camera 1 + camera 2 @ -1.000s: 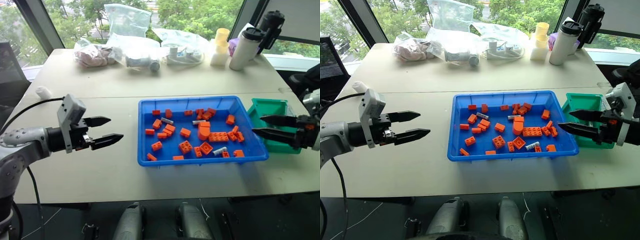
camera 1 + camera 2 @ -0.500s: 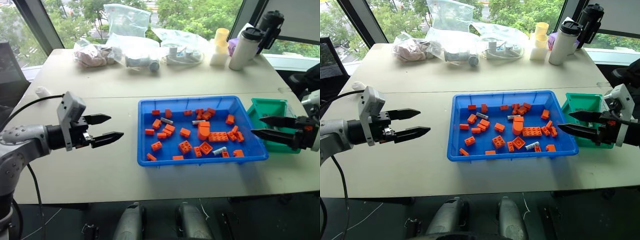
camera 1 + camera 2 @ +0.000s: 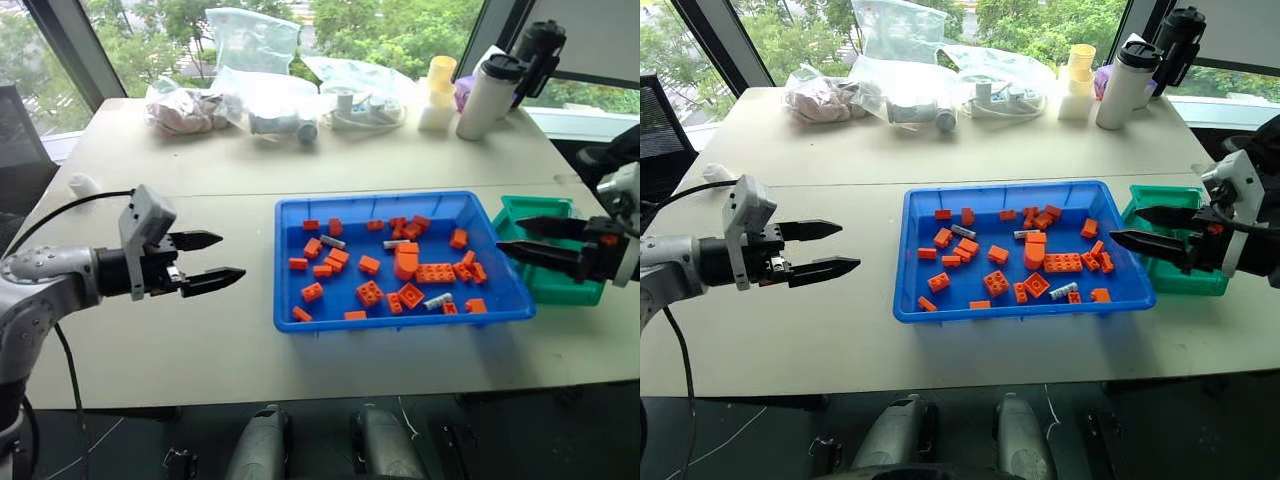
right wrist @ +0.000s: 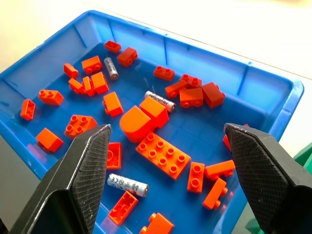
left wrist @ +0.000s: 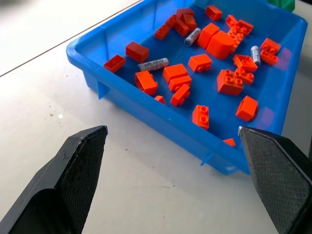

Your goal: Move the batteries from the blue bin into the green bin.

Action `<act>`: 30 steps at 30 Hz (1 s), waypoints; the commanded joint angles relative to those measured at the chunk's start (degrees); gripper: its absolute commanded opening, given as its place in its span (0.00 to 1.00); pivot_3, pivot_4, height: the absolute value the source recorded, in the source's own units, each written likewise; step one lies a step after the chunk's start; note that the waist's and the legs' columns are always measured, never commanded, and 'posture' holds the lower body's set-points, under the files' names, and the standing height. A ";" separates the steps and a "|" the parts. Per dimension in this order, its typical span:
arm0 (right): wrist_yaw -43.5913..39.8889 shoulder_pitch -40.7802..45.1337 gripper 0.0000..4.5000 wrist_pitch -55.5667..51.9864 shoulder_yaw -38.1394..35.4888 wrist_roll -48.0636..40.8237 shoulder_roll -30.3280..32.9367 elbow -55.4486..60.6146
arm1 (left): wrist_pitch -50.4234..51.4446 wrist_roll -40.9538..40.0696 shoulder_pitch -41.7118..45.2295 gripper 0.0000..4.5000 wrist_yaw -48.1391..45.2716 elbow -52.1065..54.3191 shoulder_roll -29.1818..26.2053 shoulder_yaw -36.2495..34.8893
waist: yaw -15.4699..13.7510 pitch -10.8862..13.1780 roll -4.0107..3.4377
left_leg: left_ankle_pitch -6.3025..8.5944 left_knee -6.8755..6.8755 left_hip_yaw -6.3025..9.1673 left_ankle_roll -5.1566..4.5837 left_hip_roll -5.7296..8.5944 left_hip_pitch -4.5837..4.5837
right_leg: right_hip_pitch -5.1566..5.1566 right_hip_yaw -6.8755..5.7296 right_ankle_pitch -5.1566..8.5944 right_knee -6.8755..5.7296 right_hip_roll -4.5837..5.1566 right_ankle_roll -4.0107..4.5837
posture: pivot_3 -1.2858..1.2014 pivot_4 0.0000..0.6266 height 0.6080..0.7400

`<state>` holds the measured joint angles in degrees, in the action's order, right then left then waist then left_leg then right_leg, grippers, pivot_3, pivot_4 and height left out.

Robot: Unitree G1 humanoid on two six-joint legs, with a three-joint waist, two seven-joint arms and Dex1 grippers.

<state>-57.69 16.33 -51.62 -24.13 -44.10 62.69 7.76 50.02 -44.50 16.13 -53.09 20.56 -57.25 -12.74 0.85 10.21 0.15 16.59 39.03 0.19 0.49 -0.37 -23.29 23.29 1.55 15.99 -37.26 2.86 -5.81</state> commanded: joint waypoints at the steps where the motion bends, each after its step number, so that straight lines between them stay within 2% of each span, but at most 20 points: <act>1: 4.17 8.58 0.85 -1.52 5.33 -0.98 -2.64 3.53 | -3.47 1.83 5.91 1.00 -4.72 -3.26 -2.15 1.27 | 0.05 0.01 -0.01 | -0.01 0.00 -0.01 0.01 -0.02 -0.01 | 0.04 0.01 -0.02 0.00 -0.03 0.03 | 0.52 0.24 1.00; 5: 6.93 24.32 0.85 -2.52 22.23 6.14 -11.76 -0.32 | -9.03 7.78 13.29 1.00 -11.75 -8.70 -4.82 7.58 | 0.43 0.02 -0.02 | -0.01 -0.01 -0.05 0.01 -0.05 -0.04 | 0.13 0.03 -0.03 -0.05 -0.10 0.05 | 0.52 0.24 1.00; 9: 9.57 30.14 0.85 -1.77 30.58 12.80 -18.43 -6.31 | -10.00 9.22 14.53 1.00 -12.26 -9.79 -3.20 9.08 | -0.25 0.03 -0.03 | -0.01 -0.08 -0.03 0.01 -0.06 -0.16 | 0.28 0.03 -0.02 -0.05 -0.13 0.05 | 0.52 0.24 1.00; 13: 16.64 33.67 0.85 -4.26 33.12 16.38 -27.57 -10.82 | -9.14 8.67 12.99 1.00 -10.50 -7.21 -1.22 8.19 | -0.17 0.03 0.01 | -0.02 0.16 -0.06 0.04 0.02 -0.78 | 0.79 0.04 -0.04 -0.14 -0.01 0.02 | 0.52 0.24 1.00; 15: 16.30 33.51 0.85 -3.92 35.78 18.47 -28.82 -10.77 | -8.43 8.11 12.14 1.00 -9.44 -6.24 -0.61 6.93 | -0.26 0.03 0.01 | -0.08 0.23 -0.07 0.13 0.10 -1.10 | 1.18 0.06 -0.05 -0.40 0.07 0.01 | 0.52 0.24 1.00; 20: 15.28 33.91 0.85 -2.96 39.79 21.92 -31.28 -12.81 | -7.44 7.40 9.49 1.00 -7.69 -3.95 0.26 5.10 | 0.04 0.03 0.01 | -0.11 0.23 -0.04 0.17 0.11 -1.09 | 1.29 0.04 -0.04 -0.71 0.06 0.01 | 0.52 0.24 1.00; 30: 16.65 35.85 0.85 -2.85 40.82 26.09 -38.35 -19.20 | -6.86 7.08 8.33 1.00 -5.34 -2.40 2.46 5.01 | 0.21 0.03 0.01 | -0.15 0.23 -0.04 0.23 0.07 -0.98 | 1.30 0.04 -0.04 -0.79 0.00 0.02 | 0.52 0.24 1.00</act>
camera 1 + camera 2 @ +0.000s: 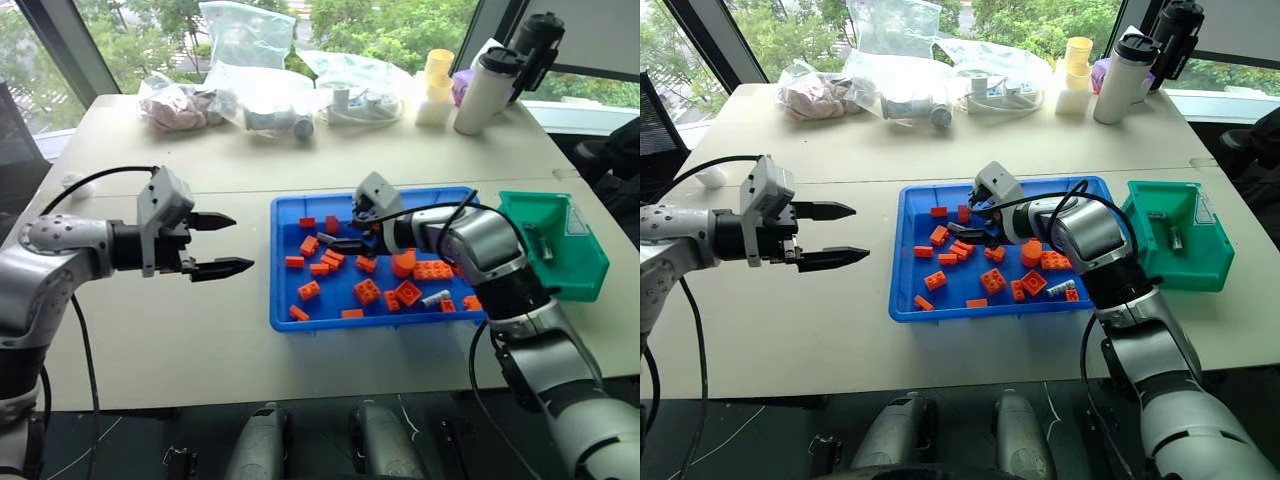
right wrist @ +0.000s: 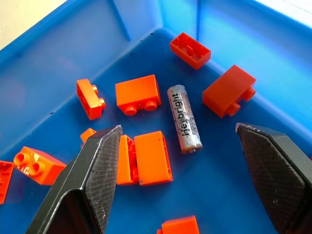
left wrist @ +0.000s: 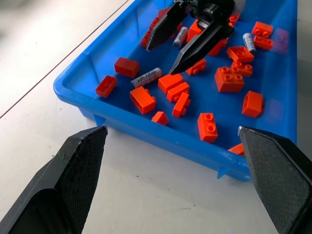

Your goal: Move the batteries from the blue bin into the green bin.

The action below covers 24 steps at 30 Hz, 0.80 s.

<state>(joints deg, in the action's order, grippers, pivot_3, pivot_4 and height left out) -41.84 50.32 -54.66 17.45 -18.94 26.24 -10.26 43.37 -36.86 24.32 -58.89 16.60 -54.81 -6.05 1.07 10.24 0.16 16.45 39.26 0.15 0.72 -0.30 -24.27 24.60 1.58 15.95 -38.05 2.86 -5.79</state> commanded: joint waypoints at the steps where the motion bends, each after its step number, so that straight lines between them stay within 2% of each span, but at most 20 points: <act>1: 1.01 2.06 0.85 -0.24 -1.04 1.01 -2.62 -1.75 | -0.16 -0.56 0.18 1.00 0.50 1.58 0.03 -1.67 | 0.00 0.00 0.00 | -0.01 0.00 0.00 0.01 0.00 0.00 | 0.00 0.00 0.00 -0.01 0.00 0.00 | 0.52 0.24 1.00; 9: 2.64 2.86 0.85 0.75 -0.11 5.01 -6.23 -7.97 | 0.01 -0.26 0.40 1.00 1.11 2.03 0.27 -1.15 | -0.02 0.00 0.00 | -0.03 0.00 0.00 0.05 0.01 0.00 | 0.00 0.00 0.00 -0.02 0.01 0.00 | 0.52 0.24 1.00; 12: 3.44 2.82 0.65 1.58 0.63 7.16 -6.93 -10.48 | 0.11 -0.46 0.55 1.00 1.72 2.27 0.90 -1.12 | 0.05 -0.02 0.02 | -0.04 -0.01 0.00 0.06 0.01 0.03 | 0.00 0.00 0.00 -0.03 0.01 0.00 | 0.52 0.24 1.00; 17: 2.64 1.73 0.07 2.95 1.84 9.61 -6.38 -9.10 | 0.14 -0.65 0.45 1.00 2.42 2.46 1.43 -1.52 | 0.06 -0.02 0.02 | -0.04 -0.01 0.00 0.07 0.01 0.05 | -0.02 0.00 0.00 -0.04 0.01 0.00 | 0.52 0.24 1.00; 18: 2.61 1.72 0.01 3.26 1.52 9.80 -6.44 -8.60 | 0.18 -0.69 0.52 1.00 2.52 2.48 1.52 -1.47 | 0.07 -0.02 0.02 | -0.04 -0.01 0.01 0.07 0.01 0.05 | -0.02 0.00 0.00 -0.04 0.01 0.00 | 0.52 0.24 1.00; 24: 3.54 2.64 0.01 0.05 -4.72 7.42 -5.35 -1.64 | 0.39 -1.02 0.64 1.00 2.98 3.06 1.96 -1.35 | 0.00 -0.02 0.02 | -0.04 -0.01 0.00 0.07 0.01 0.05 | -0.02 0.00 0.00 -0.05 0.01 0.00 | 0.52 0.24 1.00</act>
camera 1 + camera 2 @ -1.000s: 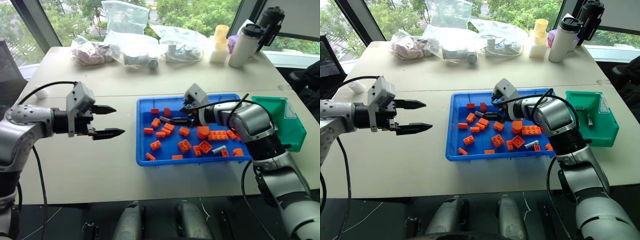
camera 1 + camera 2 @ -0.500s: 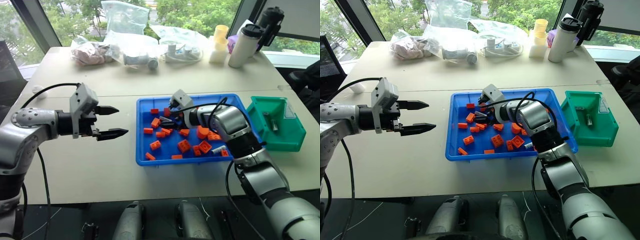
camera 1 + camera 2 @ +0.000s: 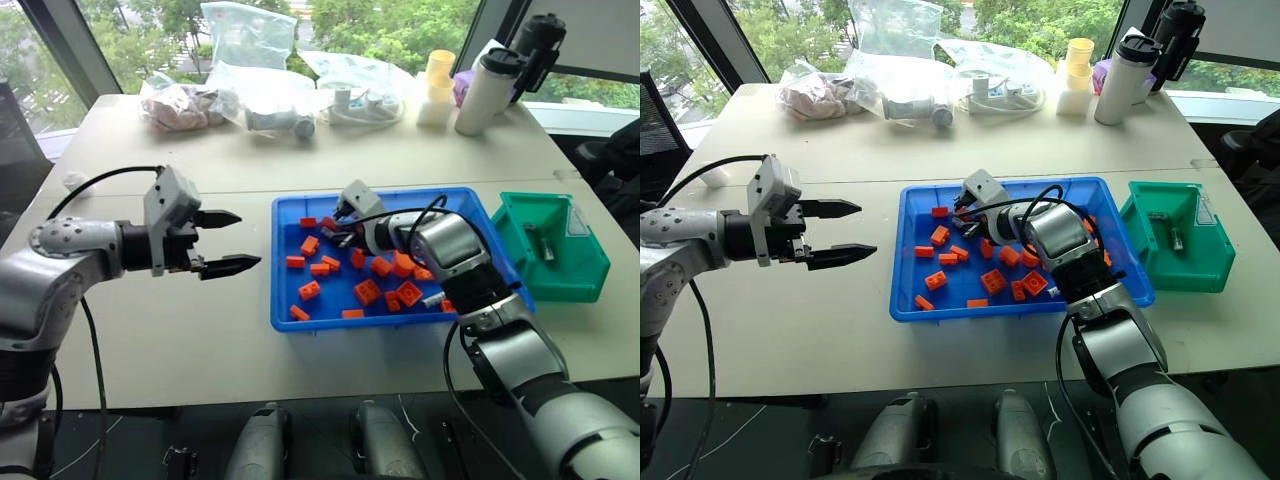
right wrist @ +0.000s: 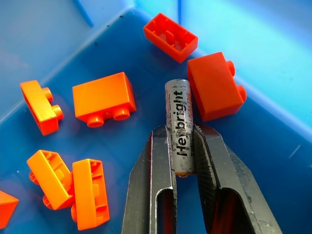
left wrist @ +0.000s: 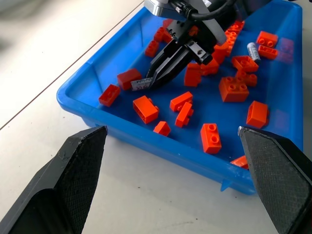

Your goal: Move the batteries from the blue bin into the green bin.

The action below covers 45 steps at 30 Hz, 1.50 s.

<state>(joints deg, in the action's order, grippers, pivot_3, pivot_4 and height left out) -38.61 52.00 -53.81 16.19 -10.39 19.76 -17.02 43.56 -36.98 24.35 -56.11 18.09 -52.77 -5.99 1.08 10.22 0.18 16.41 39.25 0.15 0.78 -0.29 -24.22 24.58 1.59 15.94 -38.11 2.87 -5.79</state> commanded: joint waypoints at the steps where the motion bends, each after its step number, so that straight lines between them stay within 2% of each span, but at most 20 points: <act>1: 0.29 0.87 0.01 -1.79 -4.90 -1.78 1.82 7.32 | 0.22 -1.11 0.58 1.00 0.18 1.66 0.00 -1.60 | -0.05 0.00 0.00 | 0.00 0.00 0.00 0.00 0.00 0.00 | 0.00 0.00 0.00 0.00 0.00 0.00 | 0.52 0.24 1.00; 5: -0.05 0.43 0.01 -9.15 -12.93 -6.92 5.37 17.70 | 0.18 -2.53 2.25 1.00 0.54 1.24 1.59 -1.80 | -0.45 0.00 0.00 | 0.00 0.00 0.02 0.00 0.01 -0.02 | 0.00 0.00 0.00 0.00 0.02 0.00 | 0.52 0.24 1.00; 9: 7.70 1.64 0.01 -17.31 -33.11 -11.47 6.67 22.13 | -1.60 -2.17 7.55 1.00 2.93 -1.64 8.76 0.99 | -0.79 -0.03 0.05 | 0.00 0.01 0.09 0.00 0.05 -0.05 | -0.05 -0.04 0.00 0.02 0.05 0.00 | 0.52 0.24 1.00; 11: 9.65 0.25 0.01 -17.15 -36.39 -10.81 9.70 22.62 | -2.64 -0.62 8.72 1.00 2.39 -2.44 10.60 3.15 | -0.71 -0.04 0.06 | 0.00 0.01 0.10 0.00 0.10 -0.04 | -0.09 -0.04 0.00 0.01 0.08 0.00 | 0.52 0.24 1.00; 15: 11.24 -7.06 0.01 -14.44 -40.91 -8.08 20.11 21.54 | -6.94 3.59 13.98 1.00 1.75 -7.10 17.30 9.75 | -1.33 -0.04 0.06 | 0.00 -0.04 0.13 0.00 0.28 -0.03 | -0.09 -0.04 0.00 0.05 0.15 0.00 | 0.52 0.24 1.00; 18: 12.52 -10.86 0.01 -11.89 -42.20 -6.76 23.93 19.50 | -10.58 7.34 16.97 1.00 1.99 -11.61 23.09 14.00 | -1.14 -0.05 0.04 | -0.01 -0.02 -0.01 -0.02 0.36 -0.02 | -0.09 0.02 0.00 0.09 0.15 0.00 | 0.52 0.24 1.00; 21: 13.44 -14.96 0.01 -12.40 -42.75 -6.20 26.65 20.13 | -12.22 9.64 18.04 1.00 -0.08 -12.93 24.21 16.53 | 0.05 -0.06 0.02 | -0.04 -0.06 -0.05 -0.05 0.33 0.07 | -0.08 0.12 0.00 0.04 0.10 0.00 | 0.52 0.24 1.00; 26: 14.93 -21.82 0.01 -16.40 -44.41 -7.22 27.71 25.44 | -13.90 11.41 19.23 1.00 -2.75 -15.07 23.96 17.17 | 0.08 -0.07 0.00 | -0.04 -0.13 -0.05 -0.06 0.18 0.22 | -0.08 0.32 0.01 -0.02 -0.12 0.01 | 0.52 0.24 1.00; 35: 18.31 -24.75 0.01 -16.39 -46.77 -6.84 26.34 24.87 | -14.18 12.38 19.13 1.00 -3.54 -16.02 23.39 15.83 | -0.52 -0.08 -0.01 | -0.04 -0.08 -0.09 -0.05 0.15 0.23 | -0.12 0.44 0.01 -0.02 -0.07 0.01 | 0.52 0.24 1.00; 37: 18.80 -24.58 0.24 -16.32 -47.05 -6.94 26.41 23.92 | -14.06 12.45 19.17 1.00 -3.55 -15.97 23.37 15.60 | -0.48 -0.08 -0.01 | -0.04 -0.08 -0.10 -0.05 0.17 0.23 | -0.12 0.45 0.01 -0.02 -0.06 0.00 | 0.52 0.24 1.00; 39: 19.39 -24.69 0.43 -15.99 -46.77 -6.65 26.82 23.12 | -13.92 12.53 19.14 1.00 -3.53 -15.84 23.34 15.38 | -0.41 -0.08 -0.01 | -0.04 -0.08 -0.09 -0.05 0.16 0.23 | -0.12 0.45 0.01 -0.02 -0.07 0.00 | 0.52 0.24 1.00; 43: 20.02 -24.20 0.92 -13.96 -46.77 -6.50 27.25 22.13 | -13.59 12.54 18.88 1.00 -3.56 -15.54 22.69 14.70 | -0.38 -0.08 -0.01 | -0.04 -0.08 -0.09 -0.05 0.16 0.24 | -0.12 0.45 0.01 -0.02 -0.09 0.00 | 0.52 0.24 1.00; 44: 19.54 -23.91 1.00 -12.56 -46.76 -6.73 27.53 22.21 | -13.50 12.50 18.81 1.00 -3.56 -15.50 22.46 14.44 | -0.35 -0.08 -0.01 | -0.04 -0.08 -0.09 -0.05 0.16 0.24 | -0.12 0.46 0.01 -0.02 -0.09 0.00 | 0.52 0.24 1.00; 45: 17.90 -23.47 1.00 -10.72 -46.93 -7.78 27.90 22.76 | -13.19 12.26 18.73 1.00 -3.62 -15.31 22.15 14.01 | -0.30 -0.08 -0.01 | -0.04 -0.08 -0.09 -0.05 0.16 0.24 | -0.12 0.46 0.01 -0.02 -0.09 0.00 | 0.52 0.24 1.00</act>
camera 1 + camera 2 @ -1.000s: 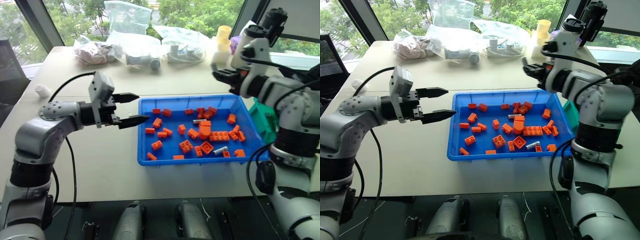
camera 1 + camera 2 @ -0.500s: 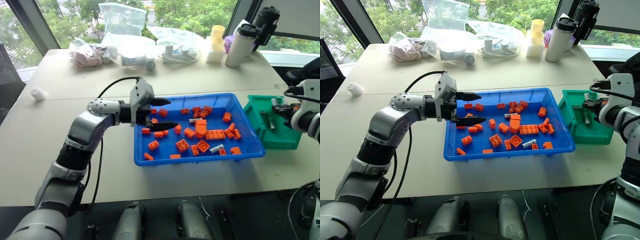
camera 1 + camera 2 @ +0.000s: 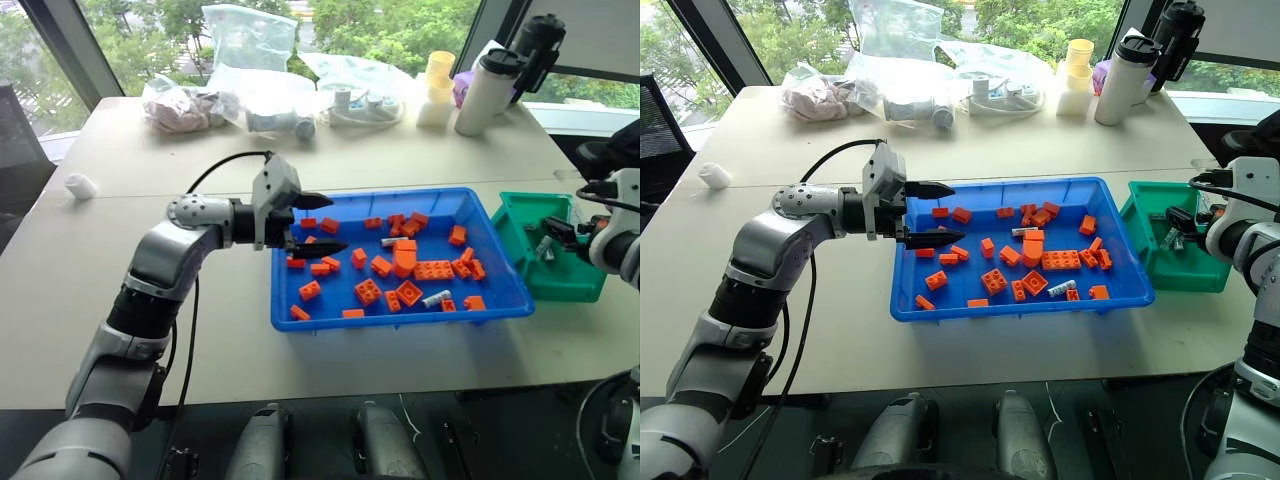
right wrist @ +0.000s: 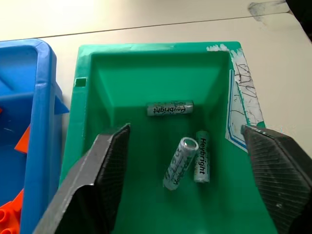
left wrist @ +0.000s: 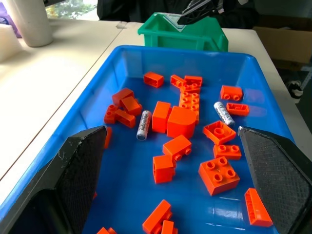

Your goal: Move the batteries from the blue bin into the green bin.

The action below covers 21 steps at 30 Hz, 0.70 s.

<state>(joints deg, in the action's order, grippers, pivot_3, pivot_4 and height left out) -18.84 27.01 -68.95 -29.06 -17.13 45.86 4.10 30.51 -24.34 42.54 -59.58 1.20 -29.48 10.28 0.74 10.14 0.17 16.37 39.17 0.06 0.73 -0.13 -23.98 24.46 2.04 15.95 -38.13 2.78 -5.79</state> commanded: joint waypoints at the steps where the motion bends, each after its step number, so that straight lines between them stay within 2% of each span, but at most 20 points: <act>1: -4.12 1.80 1.00 5.98 -1.85 -2.52 2.25 2.43 | 0.26 -0.74 0.43 1.00 -0.27 1.86 -1.50 -2.69 | 0.09 0.00 0.00 | 0.00 0.00 0.00 0.00 0.00 0.01 | 0.00 0.01 0.00 0.00 -0.01 0.00 | 0.52 0.24 1.00; 2: -6.83 1.75 1.00 7.05 -1.83 -4.20 2.89 3.44 | 0.72 -1.15 0.27 1.00 -0.47 2.24 -1.95 -3.08 | 0.10 0.00 0.00 | 0.00 0.00 0.00 0.00 0.00 0.01 | 0.00 0.01 0.00 0.00 -0.02 0.00 | 0.52 0.24 1.00; 5: -22.68 -3.22 1.00 9.28 0.88 -12.33 8.06 10.77 | 2.93 -2.26 -0.91 1.00 -3.22 4.65 -5.51 -3.24 | 0.06 0.02 -0.03 | 0.00 -0.03 0.00 0.00 -0.01 0.01 | 0.01 0.01 0.00 0.01 -0.05 -0.01 | 0.52 0.24 1.00; 7: -28.64 -5.58 1.00 9.58 2.11 -15.96 10.48 13.16 | 3.54 -2.32 -1.55 1.00 -4.99 6.11 -7.69 -2.62 | 0.08 0.01 -0.01 | 0.01 -0.04 0.03 -0.02 -0.13 0.01 | 0.00 0.00 0.00 0.05 -0.11 -0.01 | 0.52 0.24 1.00; 10: -38.22 -7.87 1.00 11.19 7.96 -19.10 15.20 14.65 | 5.04 -2.70 -1.89 1.00 -7.72 9.32 -10.91 -1.80 | 0.03 0.02 0.01 | 0.01 0.01 0.02 -0.02 -0.14 0.05 | -0.12 -0.01 0.00 0.09 -0.11 -0.01 | 0.52 0.24 1.00; 15: -48.44 -5.21 1.00 21.35 21.69 -13.37 20.52 9.04 | 5.72 -2.27 -1.21 1.00 -7.68 11.21 -11.40 -1.64 | -0.07 0.03 0.03 | 0.02 0.05 0.00 -0.02 -0.12 0.15 | -0.24 -0.02 0.01 0.12 -0.08 -0.01 | 0.52 0.24 1.00; 21: -55.95 3.14 1.00 31.33 33.91 -5.18 20.09 -0.56 | 6.57 -1.30 -2.89 1.00 -6.71 14.86 -12.76 -1.12 | 0.20 0.04 0.02 | 0.02 0.03 -0.02 -0.02 -0.17 0.18 | -0.20 -0.01 0.01 0.10 -0.13 -0.01 | 0.52 0.24 1.00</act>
<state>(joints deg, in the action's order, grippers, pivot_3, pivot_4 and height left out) -72.84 28.26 -40.34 3.76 -24.23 66.05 4.94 37.06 -25.91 39.90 -66.76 13.94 -41.16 10.01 0.93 10.18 0.19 16.38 39.19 0.04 0.71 -0.31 -23.80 24.27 2.03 15.96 -38.02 2.64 -5.80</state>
